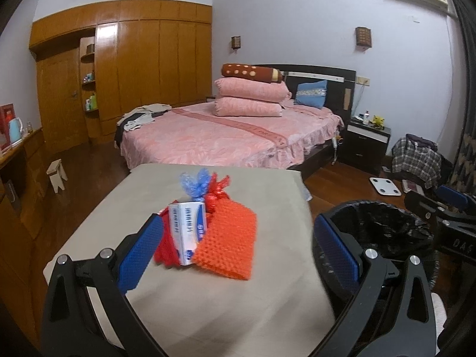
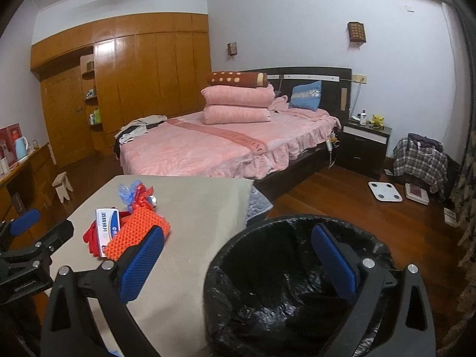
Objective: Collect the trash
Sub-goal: 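Grasp the orange mesh net with the right tool while the left tool approaches the white box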
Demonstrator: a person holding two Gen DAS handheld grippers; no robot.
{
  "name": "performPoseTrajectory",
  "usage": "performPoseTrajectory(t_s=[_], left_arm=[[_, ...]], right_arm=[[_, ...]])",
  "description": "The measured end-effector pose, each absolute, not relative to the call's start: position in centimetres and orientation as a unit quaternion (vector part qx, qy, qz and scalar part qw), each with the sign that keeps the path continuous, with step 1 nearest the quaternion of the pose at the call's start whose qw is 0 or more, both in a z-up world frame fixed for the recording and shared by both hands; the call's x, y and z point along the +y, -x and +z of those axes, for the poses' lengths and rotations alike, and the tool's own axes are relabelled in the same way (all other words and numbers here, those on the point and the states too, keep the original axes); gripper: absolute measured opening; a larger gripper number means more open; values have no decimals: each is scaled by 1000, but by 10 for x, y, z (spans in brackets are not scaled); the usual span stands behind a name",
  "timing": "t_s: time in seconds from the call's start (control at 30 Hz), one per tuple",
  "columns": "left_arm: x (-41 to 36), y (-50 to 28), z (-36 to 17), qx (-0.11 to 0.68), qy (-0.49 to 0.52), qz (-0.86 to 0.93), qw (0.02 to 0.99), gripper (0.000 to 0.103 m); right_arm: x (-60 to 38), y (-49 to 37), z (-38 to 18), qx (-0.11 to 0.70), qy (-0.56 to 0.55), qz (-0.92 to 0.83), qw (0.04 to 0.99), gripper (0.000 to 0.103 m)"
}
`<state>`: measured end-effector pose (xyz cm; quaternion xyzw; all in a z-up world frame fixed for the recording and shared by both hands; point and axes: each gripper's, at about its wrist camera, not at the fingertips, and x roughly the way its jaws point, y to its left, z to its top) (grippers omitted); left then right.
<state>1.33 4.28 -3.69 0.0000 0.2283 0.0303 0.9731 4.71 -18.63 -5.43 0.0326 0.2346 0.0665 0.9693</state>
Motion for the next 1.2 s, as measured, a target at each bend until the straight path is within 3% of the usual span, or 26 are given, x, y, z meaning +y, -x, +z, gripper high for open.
performPoseTrajectory(t_s=[0.27,0.53,1.13,1.2], left_arm=[[100,-33,-53,238,9,91,967,98],[146,-53,-78,265,4,131,955,98],[183,-77,-129,309,25,127,942,94],[185,-80,-131,310,28,126,942,92]], right_arm=[[-138,-87,-78,256,-22,100,961,97],[-83,-126,-120,304,-1,134,943,90],[-2,-171,-191,380,54,182,905,89],[0,-173,-195,389,54,191,899,79]])
